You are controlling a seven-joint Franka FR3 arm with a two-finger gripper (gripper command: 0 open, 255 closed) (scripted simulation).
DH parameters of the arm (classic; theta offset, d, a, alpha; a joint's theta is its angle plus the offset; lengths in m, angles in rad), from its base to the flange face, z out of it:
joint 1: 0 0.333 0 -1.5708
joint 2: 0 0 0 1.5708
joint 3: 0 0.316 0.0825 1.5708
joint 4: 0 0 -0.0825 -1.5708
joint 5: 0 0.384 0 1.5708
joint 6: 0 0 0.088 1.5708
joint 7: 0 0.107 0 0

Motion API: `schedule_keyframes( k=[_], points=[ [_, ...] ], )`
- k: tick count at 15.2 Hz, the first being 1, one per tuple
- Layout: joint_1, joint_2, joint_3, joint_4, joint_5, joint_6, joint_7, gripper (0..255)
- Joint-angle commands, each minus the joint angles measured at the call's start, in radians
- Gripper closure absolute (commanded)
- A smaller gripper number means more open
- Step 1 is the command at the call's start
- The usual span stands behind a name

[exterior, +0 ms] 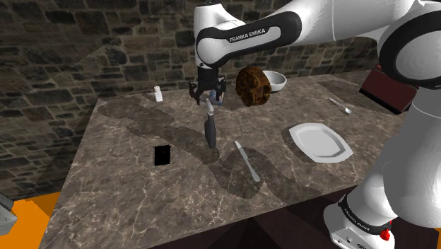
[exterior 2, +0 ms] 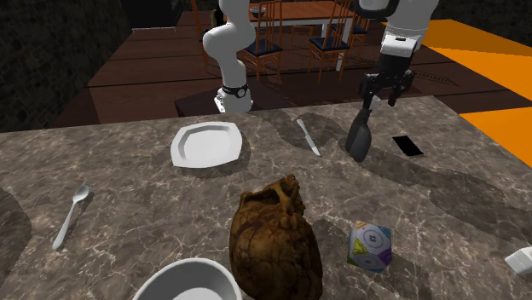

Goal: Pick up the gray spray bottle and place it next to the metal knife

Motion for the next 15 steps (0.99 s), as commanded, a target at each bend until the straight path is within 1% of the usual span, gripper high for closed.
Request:
schedule_keyframes(
  k=[1,3,7,15],
  points=[
    [0.0,0.0,0.0,0.0,0.0,0.0,0.0,0],
    [0.0,0.001,0.0,0.001,0.0,0.0,0.001,0],
    [0.002,-0.024,0.001,0.094,0.0,-0.118,0.001,0],
    [0.002,-0.024,0.001,0.094,0.0,-0.118,0.001,0]
  ],
)
